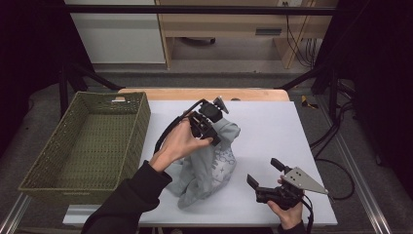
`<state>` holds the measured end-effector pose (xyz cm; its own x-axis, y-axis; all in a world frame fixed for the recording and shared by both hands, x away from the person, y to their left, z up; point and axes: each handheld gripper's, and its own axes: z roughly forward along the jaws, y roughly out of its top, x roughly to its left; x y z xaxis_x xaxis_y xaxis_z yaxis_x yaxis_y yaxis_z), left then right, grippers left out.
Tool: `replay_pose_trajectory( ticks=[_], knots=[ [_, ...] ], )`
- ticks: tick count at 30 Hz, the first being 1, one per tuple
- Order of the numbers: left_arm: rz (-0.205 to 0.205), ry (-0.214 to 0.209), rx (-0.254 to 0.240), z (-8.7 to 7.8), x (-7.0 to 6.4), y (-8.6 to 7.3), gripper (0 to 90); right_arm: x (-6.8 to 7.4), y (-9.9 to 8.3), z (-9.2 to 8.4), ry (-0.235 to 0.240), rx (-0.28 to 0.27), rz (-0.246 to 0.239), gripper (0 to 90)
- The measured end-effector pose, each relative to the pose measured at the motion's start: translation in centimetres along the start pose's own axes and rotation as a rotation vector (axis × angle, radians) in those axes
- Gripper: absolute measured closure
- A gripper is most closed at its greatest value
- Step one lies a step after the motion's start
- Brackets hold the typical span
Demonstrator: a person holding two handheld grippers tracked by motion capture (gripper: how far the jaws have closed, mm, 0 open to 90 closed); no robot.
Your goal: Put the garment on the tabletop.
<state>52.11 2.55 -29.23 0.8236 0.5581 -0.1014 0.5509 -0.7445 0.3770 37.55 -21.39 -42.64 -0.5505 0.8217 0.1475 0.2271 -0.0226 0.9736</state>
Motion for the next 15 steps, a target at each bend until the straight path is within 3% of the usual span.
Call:
replay_pose_trajectory(
  ticks=[3, 6, 7, 10, 15],
  knots=[
    [0.001, -0.001, 0.013, 1.2, -0.1, -0.2, 79.1, -0.2, -0.1, 0.1, -0.010, 0.002, -0.029, 0.3],
    [0.004, -0.019, 0.014, 2.1, -0.1, -0.3, 78.9, -0.2, -0.1, 0.1, -0.009, 0.002, -0.027, 0.3],
    [0.003, -0.024, 0.012, 2.4, -0.2, -0.3, 78.9, 0.0, 0.0, 0.0, -0.001, 0.004, -0.004, 0.3],
    [0.017, -0.028, 0.019, 3.1, -0.3, -0.4, 78.2, -0.2, -0.1, 0.1, -0.010, 0.000, -0.025, 0.2],
    [0.039, -0.024, 0.004, 3.5, -0.6, -0.4, 64.7, -0.2, 0.0, 0.1, -0.010, 0.001, -0.024, 0.2]
  ],
)
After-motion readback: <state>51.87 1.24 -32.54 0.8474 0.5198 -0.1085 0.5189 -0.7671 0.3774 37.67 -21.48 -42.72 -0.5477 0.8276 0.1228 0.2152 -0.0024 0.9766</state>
